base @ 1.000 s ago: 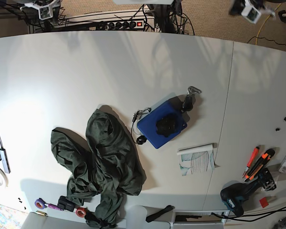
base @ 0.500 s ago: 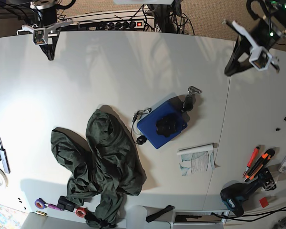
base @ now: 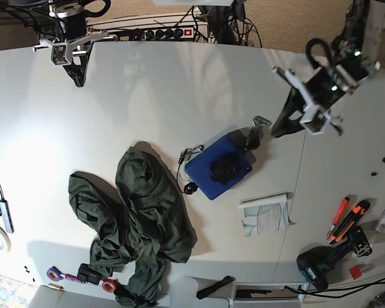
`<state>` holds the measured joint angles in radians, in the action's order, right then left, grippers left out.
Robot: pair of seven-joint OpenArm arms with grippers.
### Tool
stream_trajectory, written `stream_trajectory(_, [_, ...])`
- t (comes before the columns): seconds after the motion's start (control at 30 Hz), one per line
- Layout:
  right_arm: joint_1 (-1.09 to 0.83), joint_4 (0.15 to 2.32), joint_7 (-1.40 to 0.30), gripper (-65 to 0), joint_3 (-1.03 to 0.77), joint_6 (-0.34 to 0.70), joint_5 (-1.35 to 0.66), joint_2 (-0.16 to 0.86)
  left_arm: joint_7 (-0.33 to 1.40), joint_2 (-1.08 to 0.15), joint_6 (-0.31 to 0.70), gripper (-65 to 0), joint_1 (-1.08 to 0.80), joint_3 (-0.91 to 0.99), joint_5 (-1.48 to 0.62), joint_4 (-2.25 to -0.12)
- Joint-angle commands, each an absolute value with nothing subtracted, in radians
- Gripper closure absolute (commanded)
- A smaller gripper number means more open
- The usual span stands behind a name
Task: Layout the t-shirt on the table in an organized manner, then fold the t-shirt properly
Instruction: 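Raise both grippers from the rest pose above the table, then push the blue box with the left gripper toward the table edge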
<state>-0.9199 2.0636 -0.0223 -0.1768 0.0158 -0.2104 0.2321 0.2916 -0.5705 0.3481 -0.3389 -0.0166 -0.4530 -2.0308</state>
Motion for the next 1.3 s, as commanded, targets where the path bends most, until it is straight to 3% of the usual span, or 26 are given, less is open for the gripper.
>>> stream_trajectory(0.0, [-0.925,2.081,0.004,0.0,-0.183,0.011,-0.209,0.234,0.262,-0.569,0.348,-12.5,-0.303,-0.039,-0.456,-2.025])
stream_trajectory(0.07, [-0.921,2.081,0.003,0.0,-0.182,0.012,-0.209,0.22,0.262,-0.545,0.336,-25.3,-0.245,-0.088,-0.456,-1.984])
stream_trajectory(0.1, [-0.918,2.081,0.003,0.0,-0.183,0.011,-0.209,0.209,0.262,-0.532,0.309,-26.7,-0.218,-0.111,-0.456,-1.964])
stream_trajectory(0.27, [-0.911,2.081,-0.001,0.0,-0.183,0.011,-0.209,0.179,0.279,-0.492,0.199,-26.7,-0.097,-0.213,-0.396,-1.837])
stream_trajectory(0.53, [-0.894,2.081,-0.021,0.0,-0.183,0.011,-0.209,0.179,0.444,-0.471,0.278,-26.7,0.04,-0.323,-0.398,-1.599])
stream_trajectory(0.93, [-0.864,2.081,-0.033,0.0,-0.183,0.012,-0.209,0.177,0.446,-0.46,0.273,-29.8,0.052,-0.323,-0.358,-1.588])
stream_trajectory(1.03, [-0.864,2.081,-0.032,0.0,-0.183,0.012,-0.209,0.177,0.446,-0.46,0.253,-24.2,0.051,-0.323,-0.358,-1.588])
stream_trajectory(1.13, [-0.864,2.081,-0.032,0.0,-0.183,0.012,-0.209,0.177,0.446,-0.46,0.211,-2.8,0.05,-0.323,-0.358,-1.588])
stream_trajectory(1.17, [-0.863,2.081,-0.032,0.0,-0.183,0.012,-0.209,0.177,0.446,-0.46,0.196,0.0,0.05,-0.323,-0.358,-1.588])
stream_trajectory(1.27, [-0.862,2.081,-0.032,0.0,-0.183,0.012,-0.209,0.177,0.445,-0.461,0.179,0.0,0.051,-0.323,-0.358,-1.588])
